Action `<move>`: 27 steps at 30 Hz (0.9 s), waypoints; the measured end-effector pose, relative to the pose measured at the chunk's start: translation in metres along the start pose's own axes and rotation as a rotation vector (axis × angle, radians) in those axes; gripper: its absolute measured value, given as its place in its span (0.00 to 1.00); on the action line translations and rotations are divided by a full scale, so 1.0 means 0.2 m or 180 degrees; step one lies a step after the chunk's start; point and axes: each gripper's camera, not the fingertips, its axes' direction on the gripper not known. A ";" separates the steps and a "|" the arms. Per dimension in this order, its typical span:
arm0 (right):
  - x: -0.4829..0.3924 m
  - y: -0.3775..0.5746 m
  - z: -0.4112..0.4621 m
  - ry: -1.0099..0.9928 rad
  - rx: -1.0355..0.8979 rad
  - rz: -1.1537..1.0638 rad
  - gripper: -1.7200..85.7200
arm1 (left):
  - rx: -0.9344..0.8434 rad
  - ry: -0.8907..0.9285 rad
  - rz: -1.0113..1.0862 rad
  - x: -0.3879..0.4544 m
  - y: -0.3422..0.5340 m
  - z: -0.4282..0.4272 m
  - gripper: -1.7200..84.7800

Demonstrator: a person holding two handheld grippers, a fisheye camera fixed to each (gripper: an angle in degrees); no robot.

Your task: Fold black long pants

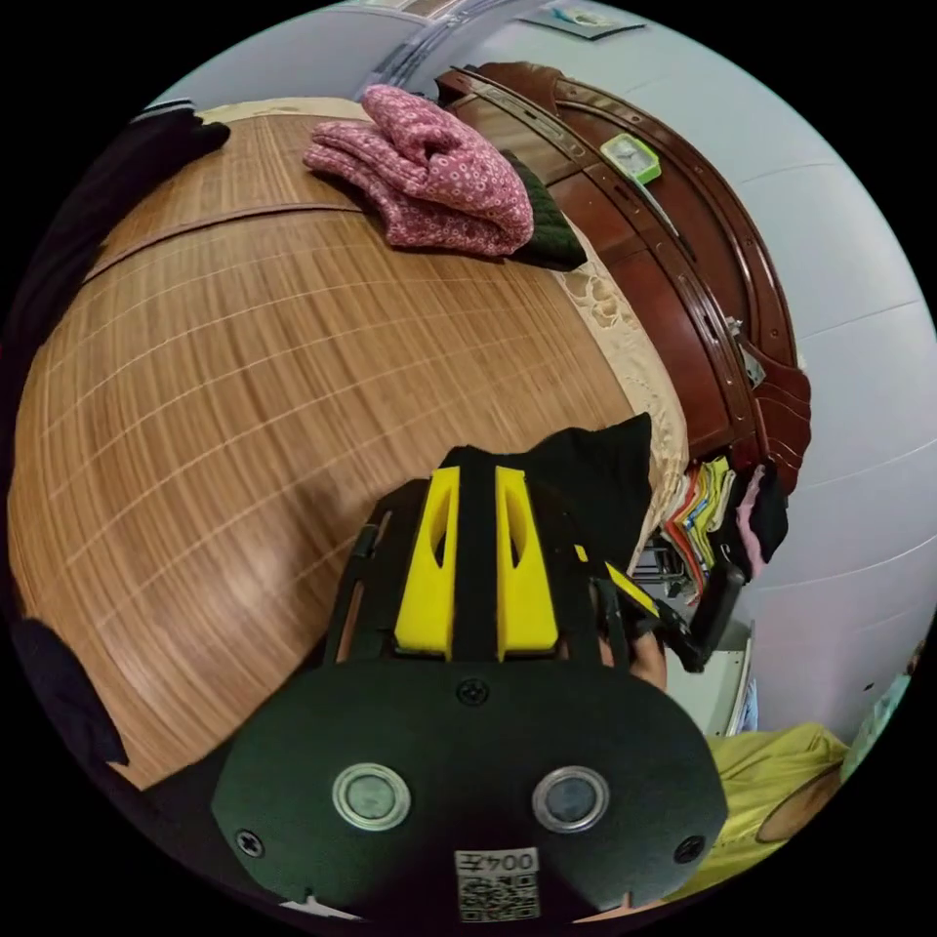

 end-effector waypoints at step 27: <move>-0.15 -0.05 0.25 0.0100 -0.0596 -0.0071 0.01 | -0.0290 0.0413 -0.0459 -0.56 -0.97 0.58 0.14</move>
